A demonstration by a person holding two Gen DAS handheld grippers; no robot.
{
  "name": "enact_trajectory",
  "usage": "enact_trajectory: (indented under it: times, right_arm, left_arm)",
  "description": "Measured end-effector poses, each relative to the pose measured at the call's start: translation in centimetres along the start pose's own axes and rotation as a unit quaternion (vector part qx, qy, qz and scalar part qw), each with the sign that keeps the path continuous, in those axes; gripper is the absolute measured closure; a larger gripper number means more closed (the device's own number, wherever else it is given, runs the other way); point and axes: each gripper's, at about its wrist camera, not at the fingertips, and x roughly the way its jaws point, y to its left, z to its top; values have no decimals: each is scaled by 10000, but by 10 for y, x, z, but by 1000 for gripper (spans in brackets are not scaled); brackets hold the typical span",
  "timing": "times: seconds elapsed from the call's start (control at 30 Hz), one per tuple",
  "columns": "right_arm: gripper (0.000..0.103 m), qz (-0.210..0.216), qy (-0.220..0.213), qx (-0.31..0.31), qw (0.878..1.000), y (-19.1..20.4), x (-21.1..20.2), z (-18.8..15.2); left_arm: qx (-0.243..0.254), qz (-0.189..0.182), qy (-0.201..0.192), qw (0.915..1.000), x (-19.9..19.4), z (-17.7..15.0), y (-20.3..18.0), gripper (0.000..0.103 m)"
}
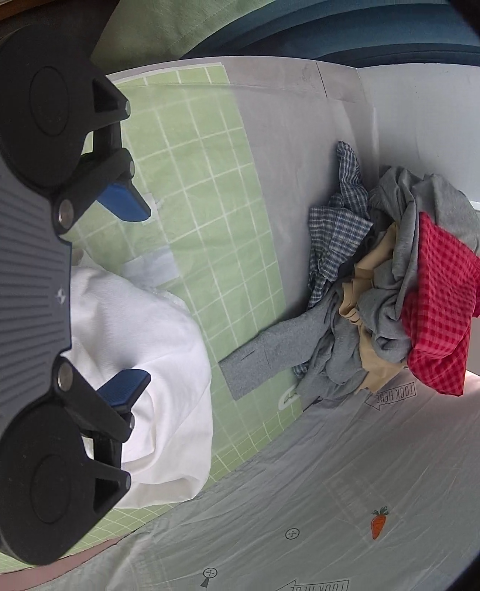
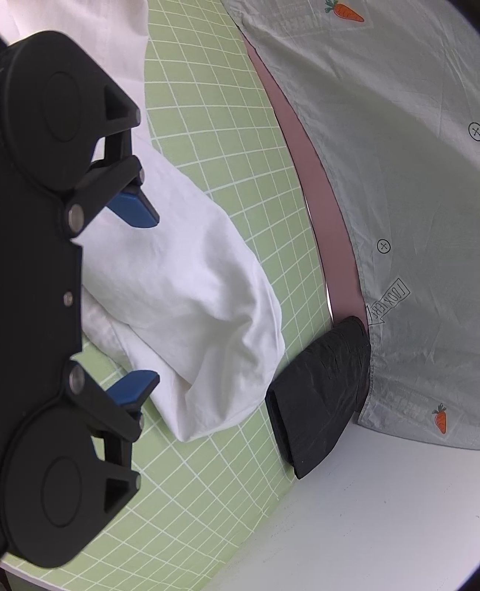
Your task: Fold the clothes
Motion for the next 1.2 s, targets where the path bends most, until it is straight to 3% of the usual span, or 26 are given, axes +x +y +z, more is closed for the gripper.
enact_trajectory:
  times: [0.17, 0.33, 0.43, 0.6, 0.9, 1.03, 1.1, 1.17, 1.2]
  right_arm:
    - [18, 96, -27, 17, 9999, -5, 5, 7]
    - [17, 212, -7, 37, 9998, -9, 9, 9]
    - [16, 273, 47, 62, 9996, -12, 13, 9]
    - [16, 314, 123, 74, 9994, -14, 23, 12]
    - [15, 341, 203, 202, 9990, -23, 35, 20]
    - [14, 328, 267, 456, 9981, -33, 43, 24]
    - [14, 296, 284, 552, 9976, -37, 46, 26]
    - [12, 289, 328, 645, 9970, -41, 51, 28]
    - [12, 299, 360, 703, 9964, -43, 54, 28]
  left_arm:
    - [-634, -250, 485, 9965, -3, -22, 19, 12]
    - [-1473, -484, 1213, 9804, 6, -57, 40, 12]
    - [-1604, -619, 1459, 9742, 12, -73, 40, 12]
    - [-1810, -791, 1705, 9654, 30, -89, 28, 12]
    - [-2479, -1004, 2131, 9397, 61, -109, 14, 12]
    - [-2523, -935, 2111, 9397, 66, -106, 8, 14]
    - [-2509, -836, 2122, 9408, 70, -103, 7, 26]
    - [-2471, -716, 2140, 9423, 74, -102, 8, 47]
    - [-2451, -677, 2143, 9431, 76, -102, 8, 50]
